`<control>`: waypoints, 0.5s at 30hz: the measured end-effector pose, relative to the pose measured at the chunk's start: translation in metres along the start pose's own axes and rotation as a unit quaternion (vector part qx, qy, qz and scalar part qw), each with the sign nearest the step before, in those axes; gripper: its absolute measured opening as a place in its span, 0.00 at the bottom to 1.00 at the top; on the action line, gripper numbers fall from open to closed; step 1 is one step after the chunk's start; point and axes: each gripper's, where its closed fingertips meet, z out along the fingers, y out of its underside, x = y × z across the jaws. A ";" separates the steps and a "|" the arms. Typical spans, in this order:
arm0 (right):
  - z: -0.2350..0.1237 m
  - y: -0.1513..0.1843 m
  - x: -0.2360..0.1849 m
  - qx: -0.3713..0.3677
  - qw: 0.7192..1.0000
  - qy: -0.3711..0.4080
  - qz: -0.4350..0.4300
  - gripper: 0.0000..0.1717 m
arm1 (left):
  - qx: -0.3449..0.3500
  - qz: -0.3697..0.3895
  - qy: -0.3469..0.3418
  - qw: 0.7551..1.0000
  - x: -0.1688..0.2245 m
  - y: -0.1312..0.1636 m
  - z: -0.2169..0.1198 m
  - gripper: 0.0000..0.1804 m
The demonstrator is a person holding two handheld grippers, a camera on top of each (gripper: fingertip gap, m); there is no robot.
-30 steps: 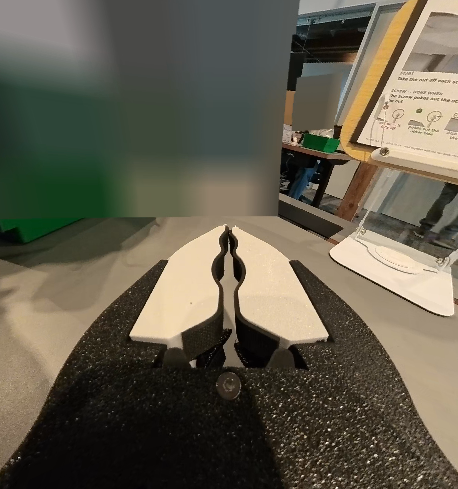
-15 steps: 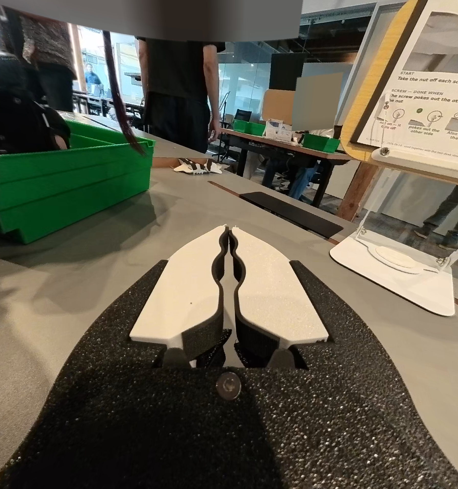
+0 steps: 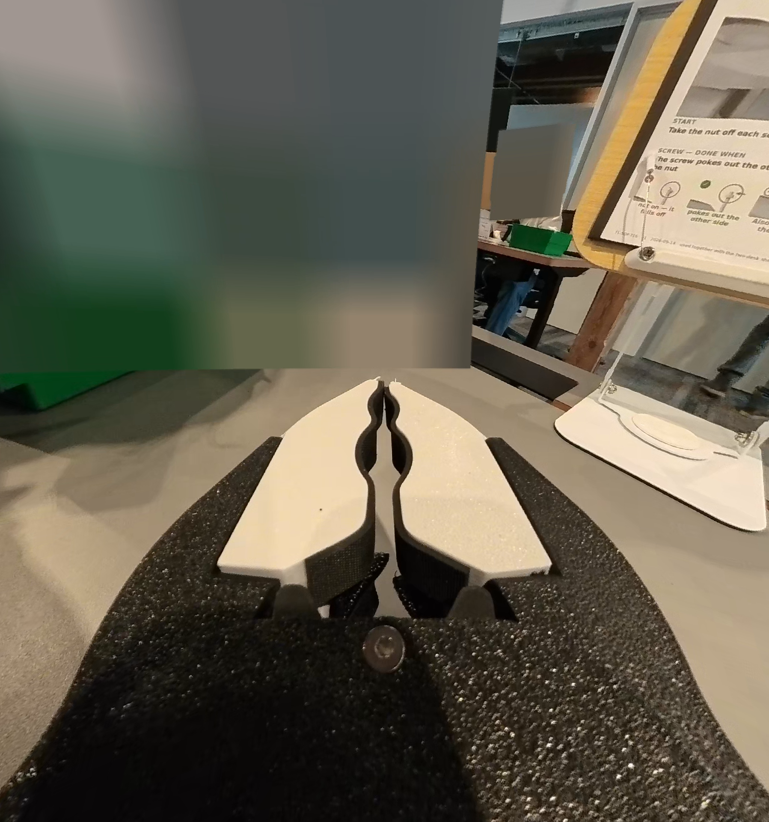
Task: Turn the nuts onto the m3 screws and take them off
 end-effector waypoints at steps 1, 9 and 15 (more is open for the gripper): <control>0.000 0.000 0.000 0.000 1.000 0.000 0.000 0.00 | 0.004 -0.004 -0.003 1.000 0.000 0.000 -0.001 0.00; 0.000 0.000 0.000 -0.001 1.000 0.000 0.000 0.00 | 0.028 -0.071 0.030 0.997 0.006 -0.006 0.004 0.03; 0.000 0.000 0.000 -0.001 1.000 0.000 0.000 0.00 | 0.044 -0.109 0.035 0.992 0.002 -0.007 0.006 0.06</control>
